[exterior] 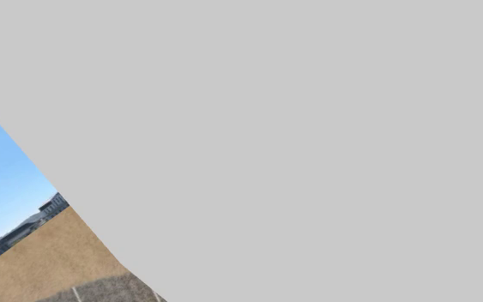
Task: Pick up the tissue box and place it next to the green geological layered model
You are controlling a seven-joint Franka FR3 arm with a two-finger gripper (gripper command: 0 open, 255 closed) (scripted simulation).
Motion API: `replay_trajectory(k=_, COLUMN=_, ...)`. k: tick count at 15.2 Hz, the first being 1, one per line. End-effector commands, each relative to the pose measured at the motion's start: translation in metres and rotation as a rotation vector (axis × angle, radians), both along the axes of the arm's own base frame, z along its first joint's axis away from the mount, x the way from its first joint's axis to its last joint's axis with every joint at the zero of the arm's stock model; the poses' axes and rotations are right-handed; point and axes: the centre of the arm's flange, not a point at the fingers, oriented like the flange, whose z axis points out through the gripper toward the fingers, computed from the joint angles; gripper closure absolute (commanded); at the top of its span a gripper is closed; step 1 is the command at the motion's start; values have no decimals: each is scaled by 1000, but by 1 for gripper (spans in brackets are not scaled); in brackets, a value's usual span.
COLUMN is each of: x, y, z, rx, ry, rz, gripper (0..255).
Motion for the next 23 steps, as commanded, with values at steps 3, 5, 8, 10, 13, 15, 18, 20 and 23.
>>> replay_trajectory(k=3, x=20, y=-13, z=-14, rx=34, ry=-8, rz=-8, gripper=0)
replay_trajectory(k=5, x=40, y=-25, z=-28, rx=68, ry=-17, rz=-15, gripper=0)
replay_trajectory(k=8, x=70, y=-44, z=-50, rx=118, ry=-29, rz=-27, gripper=0)
replay_trajectory(k=10, x=89, y=-55, z=-65, rx=152, ry=-38, rz=-35, gripper=0)
replay_trajectory(k=13, x=119, y=-72, z=-87, rx=203, ry=-51, rz=-46, gripper=0)
replay_trajectory(k=15, x=139, y=-83, z=-103, rx=236, ry=-59, rz=-54, gripper=0)
replay_trajectory(k=18, x=170, y=-99, z=-126, rx=287, ry=-72, rz=-65, gripper=0)
replay_trajectory(k=20, x=190, y=-109, z=-142, rx=321, ry=-80, rz=-73, gripper=0)
replay_trajectory(k=23, x=220, y=-123, z=-166, rx=371, ry=-93, rz=-84, gripper=0)
